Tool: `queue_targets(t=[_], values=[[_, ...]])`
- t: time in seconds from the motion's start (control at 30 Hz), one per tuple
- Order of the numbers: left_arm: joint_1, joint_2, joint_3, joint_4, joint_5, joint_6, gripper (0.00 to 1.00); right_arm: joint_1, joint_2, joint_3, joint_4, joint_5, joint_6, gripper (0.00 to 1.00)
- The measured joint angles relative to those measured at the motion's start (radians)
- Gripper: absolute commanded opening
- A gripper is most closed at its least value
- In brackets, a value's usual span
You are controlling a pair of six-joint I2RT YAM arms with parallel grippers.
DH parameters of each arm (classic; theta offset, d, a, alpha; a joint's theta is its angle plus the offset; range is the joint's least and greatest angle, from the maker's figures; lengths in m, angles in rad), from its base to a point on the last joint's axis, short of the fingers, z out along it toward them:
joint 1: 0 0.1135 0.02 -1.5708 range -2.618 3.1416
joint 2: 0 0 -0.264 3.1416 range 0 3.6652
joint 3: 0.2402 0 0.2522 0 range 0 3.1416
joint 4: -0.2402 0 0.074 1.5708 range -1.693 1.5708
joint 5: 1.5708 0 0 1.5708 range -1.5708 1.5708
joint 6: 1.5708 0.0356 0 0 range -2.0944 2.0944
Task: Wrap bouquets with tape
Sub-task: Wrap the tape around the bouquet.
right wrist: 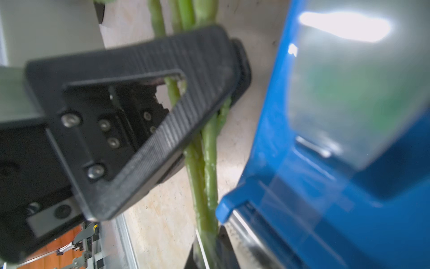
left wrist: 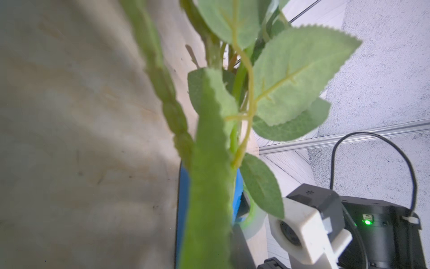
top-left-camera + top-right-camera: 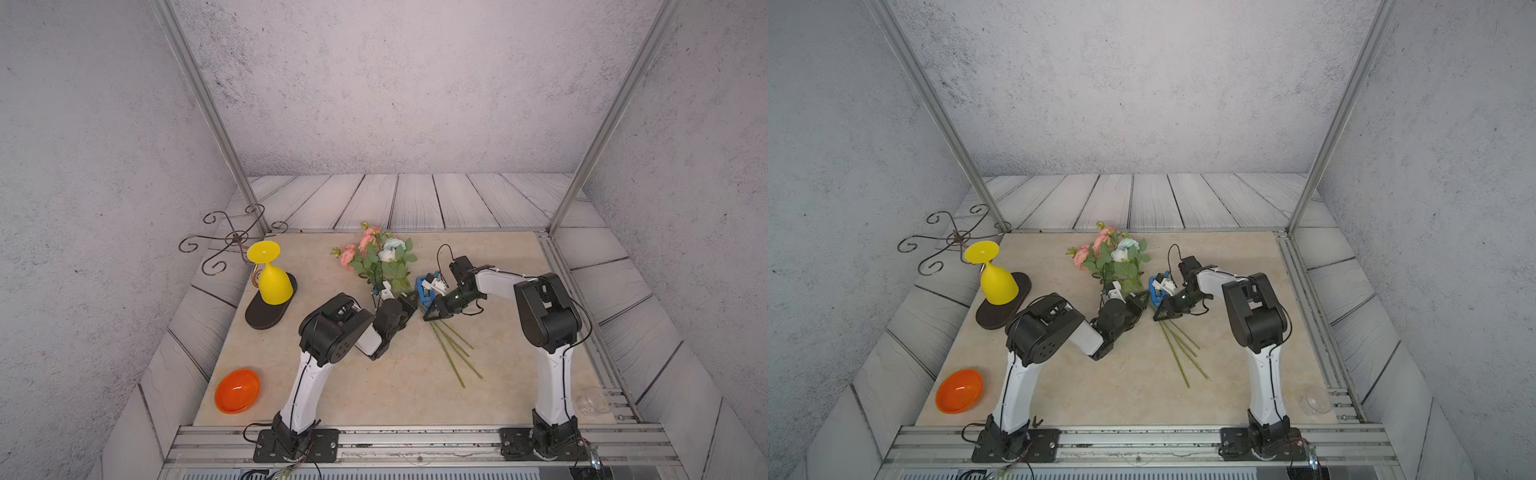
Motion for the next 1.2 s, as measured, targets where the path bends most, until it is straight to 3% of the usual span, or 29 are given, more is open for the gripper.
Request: queue_targets(t=[0.43,0.67,0.97,1.2], values=[[-0.002,-0.015,-0.002,-0.042,0.021,0.021,0.00,0.017,-0.057,-0.064,0.047,0.089,0.024,0.00],[-0.002,-0.061,-0.005,-0.084,0.027,0.044,0.17,0.023,-0.074,-0.003,-0.063,0.159,-0.084,0.00],[-0.002,-0.121,-0.055,-0.092,0.016,0.090,0.51,-0.008,-0.112,0.016,-0.121,0.339,-0.123,0.00],[-0.013,-0.140,-0.023,-0.161,0.022,0.106,0.54,0.008,-0.111,0.035,-0.137,0.369,-0.137,0.00]])
